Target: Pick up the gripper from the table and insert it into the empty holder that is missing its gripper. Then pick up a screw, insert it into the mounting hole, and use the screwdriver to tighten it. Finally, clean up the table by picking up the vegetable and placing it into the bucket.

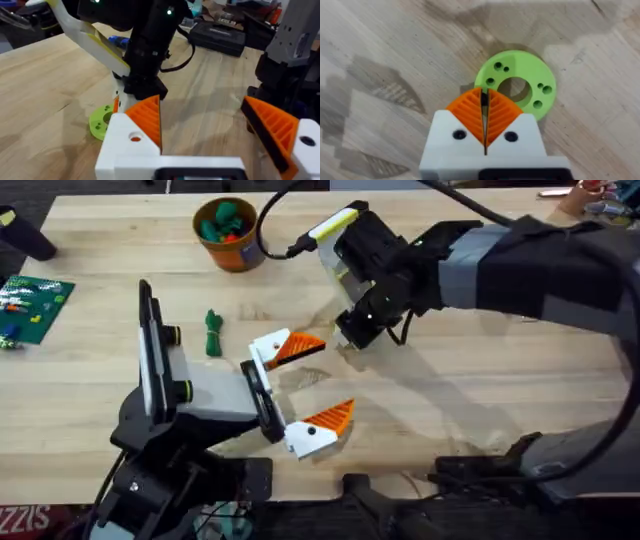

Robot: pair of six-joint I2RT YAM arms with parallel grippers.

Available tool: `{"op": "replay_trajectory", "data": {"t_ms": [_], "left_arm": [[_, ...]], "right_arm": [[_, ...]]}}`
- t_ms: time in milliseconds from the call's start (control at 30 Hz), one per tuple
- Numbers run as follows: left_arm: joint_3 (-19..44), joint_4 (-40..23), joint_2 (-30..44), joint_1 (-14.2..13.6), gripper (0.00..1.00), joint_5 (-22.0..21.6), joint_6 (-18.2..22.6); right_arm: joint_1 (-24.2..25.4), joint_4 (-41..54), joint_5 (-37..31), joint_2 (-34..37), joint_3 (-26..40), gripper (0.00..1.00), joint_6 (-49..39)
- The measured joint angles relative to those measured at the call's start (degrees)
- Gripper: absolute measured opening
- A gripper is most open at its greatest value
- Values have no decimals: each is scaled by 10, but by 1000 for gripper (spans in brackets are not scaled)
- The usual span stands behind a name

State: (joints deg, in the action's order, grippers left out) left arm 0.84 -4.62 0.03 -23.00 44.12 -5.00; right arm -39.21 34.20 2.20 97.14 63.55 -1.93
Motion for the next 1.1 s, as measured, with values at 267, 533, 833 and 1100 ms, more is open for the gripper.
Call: {"op": "replay_trajectory", "data": {"t_ms": [267, 533, 833, 1100], "left_arm": [[0, 0, 0, 0, 987, 0, 0], [0, 0, 0, 0, 988, 0, 0], [0, 0, 0, 0, 986, 0, 0], [0, 0, 0, 0, 986, 0, 0]], "right_arm": [[0, 27, 2, -2, 16, 6, 0], [-1, 80, 4, -22, 75, 6, 0], [-1, 184, 4, -23, 188, 6, -7], [-1, 272, 4, -23, 282, 6, -39]]}}
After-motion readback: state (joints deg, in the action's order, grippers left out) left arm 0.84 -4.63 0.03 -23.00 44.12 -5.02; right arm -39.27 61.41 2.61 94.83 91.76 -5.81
